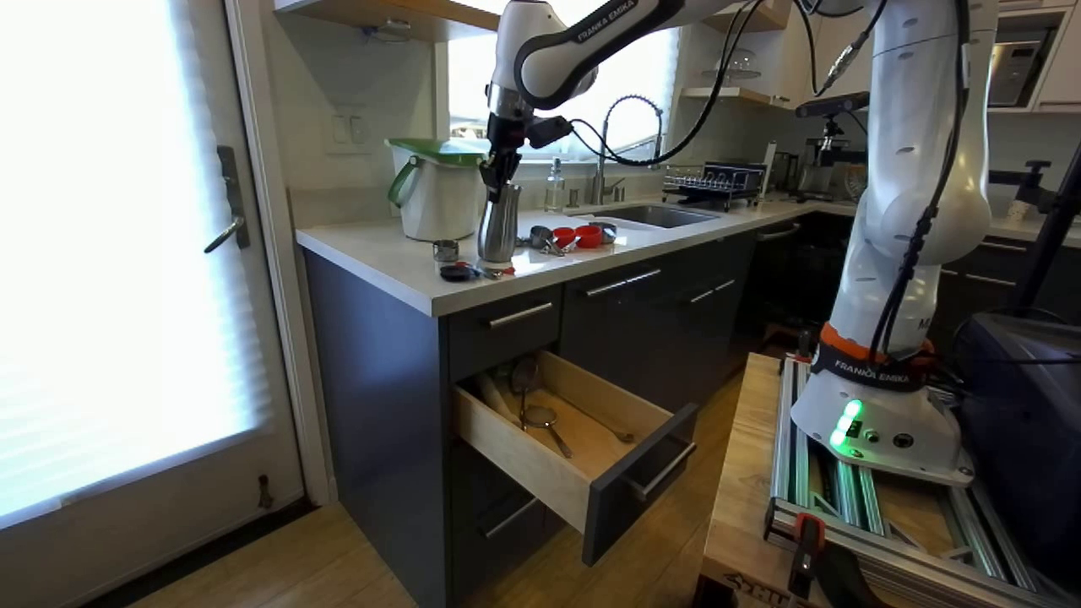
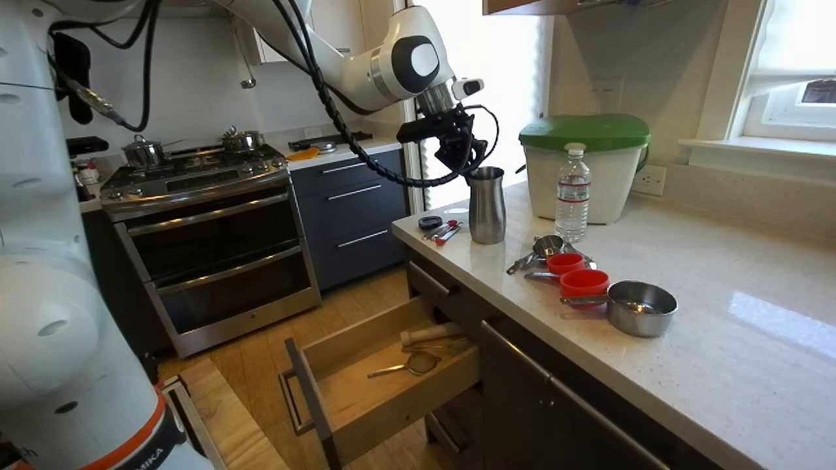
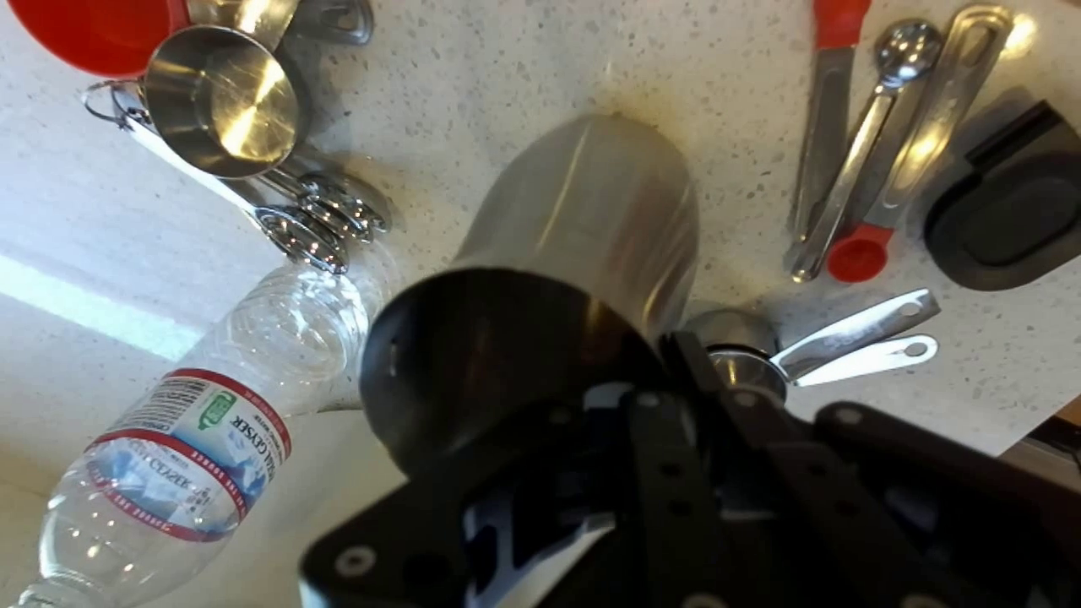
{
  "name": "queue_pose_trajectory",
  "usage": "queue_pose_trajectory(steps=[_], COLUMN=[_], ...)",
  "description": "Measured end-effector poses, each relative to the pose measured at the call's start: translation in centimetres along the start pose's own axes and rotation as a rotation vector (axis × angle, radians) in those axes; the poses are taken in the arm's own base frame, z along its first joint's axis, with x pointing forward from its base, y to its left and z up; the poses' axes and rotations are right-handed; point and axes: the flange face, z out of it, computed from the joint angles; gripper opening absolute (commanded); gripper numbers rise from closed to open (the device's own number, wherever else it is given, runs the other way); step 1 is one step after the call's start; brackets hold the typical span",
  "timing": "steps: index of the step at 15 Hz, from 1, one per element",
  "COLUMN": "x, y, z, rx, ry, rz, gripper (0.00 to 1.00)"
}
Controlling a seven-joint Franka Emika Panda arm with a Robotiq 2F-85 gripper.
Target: Put the silver tin in an upright position
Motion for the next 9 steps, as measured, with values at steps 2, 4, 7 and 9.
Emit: queue_pose_trajectory(steps=[2,4,7,9], x=[0.0,0.1,0.1,0.2], y=[0.0,0.1,0.2,0.3], z=[-0.2,-0.5,-1.1,-1.8], rx=[0.0,-0.001,-0.003,-0.002], ry=[0.004,0.008,0.018,0.028], rz=[-0.003,-0.007,-0.011,-0.01], gripper=[0.49,0.64,0.86,0.99])
